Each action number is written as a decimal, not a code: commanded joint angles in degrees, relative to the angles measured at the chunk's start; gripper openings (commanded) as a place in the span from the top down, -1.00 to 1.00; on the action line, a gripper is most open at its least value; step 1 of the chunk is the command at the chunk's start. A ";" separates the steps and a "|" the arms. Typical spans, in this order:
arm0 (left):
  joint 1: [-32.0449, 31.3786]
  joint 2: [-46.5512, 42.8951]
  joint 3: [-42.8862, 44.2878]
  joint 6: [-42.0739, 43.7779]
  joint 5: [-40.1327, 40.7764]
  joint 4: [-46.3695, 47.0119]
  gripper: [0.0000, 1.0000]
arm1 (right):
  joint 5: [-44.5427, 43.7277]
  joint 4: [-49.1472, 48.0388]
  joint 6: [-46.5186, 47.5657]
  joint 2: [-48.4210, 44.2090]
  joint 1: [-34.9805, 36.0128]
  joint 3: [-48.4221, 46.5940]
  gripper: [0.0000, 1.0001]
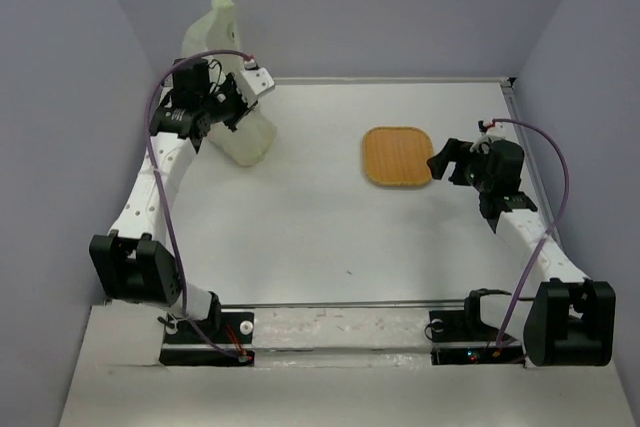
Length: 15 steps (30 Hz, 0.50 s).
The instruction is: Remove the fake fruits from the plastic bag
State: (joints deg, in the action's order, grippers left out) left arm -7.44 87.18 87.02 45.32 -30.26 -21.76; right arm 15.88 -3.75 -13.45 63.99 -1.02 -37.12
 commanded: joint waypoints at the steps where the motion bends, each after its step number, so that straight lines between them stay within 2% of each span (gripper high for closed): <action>1: -0.20 -8.33 -5.79 16.45 -9.71 -16.33 1.00 | 1.44 1.54 1.41 1.23 1.19 -5.92 -0.80; 6: -0.20 -17.71 -11.69 28.56 -13.77 -30.24 1.00 | -0.32 6.28 3.51 3.16 5.22 -11.47 -0.78; 11: -0.20 -27.13 -18.80 37.37 -13.60 -37.73 0.98 | -2.78 8.75 5.28 5.09 13.56 -17.53 -0.78; 15: -0.20 -34.26 -18.65 38.70 -14.91 -40.72 0.55 | -4.62 10.60 5.37 8.52 19.99 -25.09 -0.78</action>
State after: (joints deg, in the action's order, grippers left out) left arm -7.44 57.63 67.99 78.81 -41.45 -56.69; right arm 13.78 5.30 -9.69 70.85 14.61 -55.48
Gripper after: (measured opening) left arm 0.178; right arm 0.894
